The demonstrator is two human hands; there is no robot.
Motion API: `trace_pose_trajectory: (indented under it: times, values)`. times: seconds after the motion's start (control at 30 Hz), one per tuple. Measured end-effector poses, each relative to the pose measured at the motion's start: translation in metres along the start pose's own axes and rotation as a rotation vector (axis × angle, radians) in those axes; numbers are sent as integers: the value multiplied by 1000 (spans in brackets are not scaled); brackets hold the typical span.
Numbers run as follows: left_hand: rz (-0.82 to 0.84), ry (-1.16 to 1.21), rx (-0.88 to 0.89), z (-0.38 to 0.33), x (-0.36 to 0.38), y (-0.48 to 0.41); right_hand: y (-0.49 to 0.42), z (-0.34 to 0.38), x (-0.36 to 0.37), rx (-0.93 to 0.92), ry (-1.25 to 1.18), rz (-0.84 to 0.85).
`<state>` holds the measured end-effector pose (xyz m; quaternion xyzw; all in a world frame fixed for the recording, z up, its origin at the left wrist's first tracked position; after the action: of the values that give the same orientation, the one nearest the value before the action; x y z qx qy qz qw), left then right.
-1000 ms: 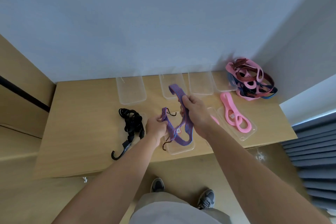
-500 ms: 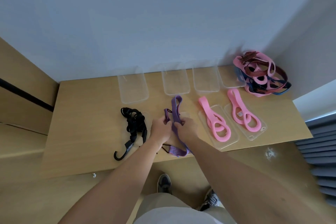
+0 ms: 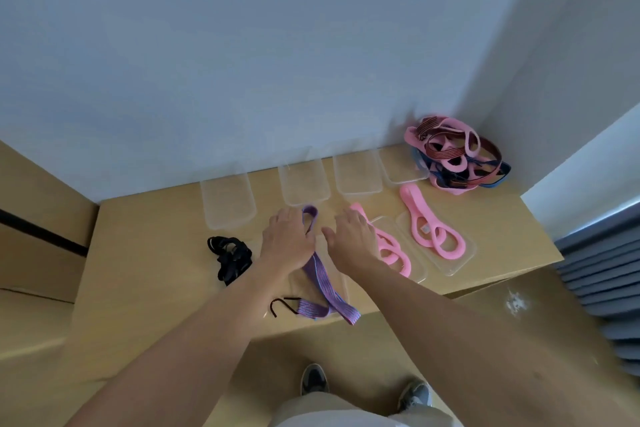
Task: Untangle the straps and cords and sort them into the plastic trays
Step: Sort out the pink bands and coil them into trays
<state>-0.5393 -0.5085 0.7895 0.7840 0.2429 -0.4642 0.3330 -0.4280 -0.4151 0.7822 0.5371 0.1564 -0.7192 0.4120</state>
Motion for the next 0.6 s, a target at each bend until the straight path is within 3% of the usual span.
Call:
trace_pose_trajectory:
  times: [0.3,0.6]
  values:
    - [47,-212,59,-85,-8,-7,6,-80,-84,-62,-22,-65]
    - [34,-218,76,-191,12,-5,21,-197,-149,-66,-48,-134]
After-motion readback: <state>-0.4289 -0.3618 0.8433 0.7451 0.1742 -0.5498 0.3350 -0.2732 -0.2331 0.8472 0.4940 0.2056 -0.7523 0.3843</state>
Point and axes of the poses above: each hand's wrist, its own y-axis away from the middle knuckle, its own x-axis out of the palm, z = x × y, the point moved 3 cm from there along -y, towards the middle knuckle, and after that the axes turned 6 degrees about -x, right-handed, at the moved point
